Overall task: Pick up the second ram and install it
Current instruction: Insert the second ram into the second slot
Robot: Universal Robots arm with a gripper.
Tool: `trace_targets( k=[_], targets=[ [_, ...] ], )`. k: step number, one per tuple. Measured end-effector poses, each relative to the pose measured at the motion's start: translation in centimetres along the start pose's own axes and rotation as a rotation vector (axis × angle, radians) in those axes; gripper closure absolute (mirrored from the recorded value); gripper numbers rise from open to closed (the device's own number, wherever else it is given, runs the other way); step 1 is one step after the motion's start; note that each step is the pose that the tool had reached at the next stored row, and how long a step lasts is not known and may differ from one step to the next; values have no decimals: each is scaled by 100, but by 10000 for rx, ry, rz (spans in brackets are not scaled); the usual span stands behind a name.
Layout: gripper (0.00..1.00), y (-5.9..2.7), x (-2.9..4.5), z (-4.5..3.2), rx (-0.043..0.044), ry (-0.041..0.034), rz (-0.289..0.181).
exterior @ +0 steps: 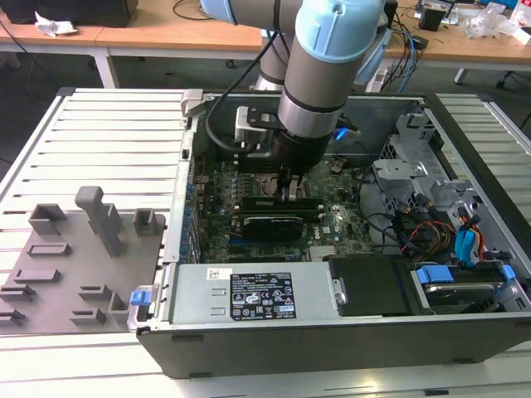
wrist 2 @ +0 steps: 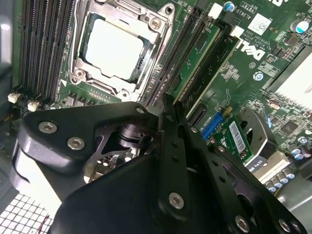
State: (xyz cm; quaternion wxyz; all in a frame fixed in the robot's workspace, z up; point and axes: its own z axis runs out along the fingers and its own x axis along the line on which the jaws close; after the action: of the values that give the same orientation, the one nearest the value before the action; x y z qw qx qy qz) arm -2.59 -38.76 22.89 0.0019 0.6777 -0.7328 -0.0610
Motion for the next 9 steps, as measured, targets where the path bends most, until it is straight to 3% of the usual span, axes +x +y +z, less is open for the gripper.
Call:
trace_targets(
  k=[9],
  targets=[
    [86,-13,1,21,0,1,0]
  ],
)
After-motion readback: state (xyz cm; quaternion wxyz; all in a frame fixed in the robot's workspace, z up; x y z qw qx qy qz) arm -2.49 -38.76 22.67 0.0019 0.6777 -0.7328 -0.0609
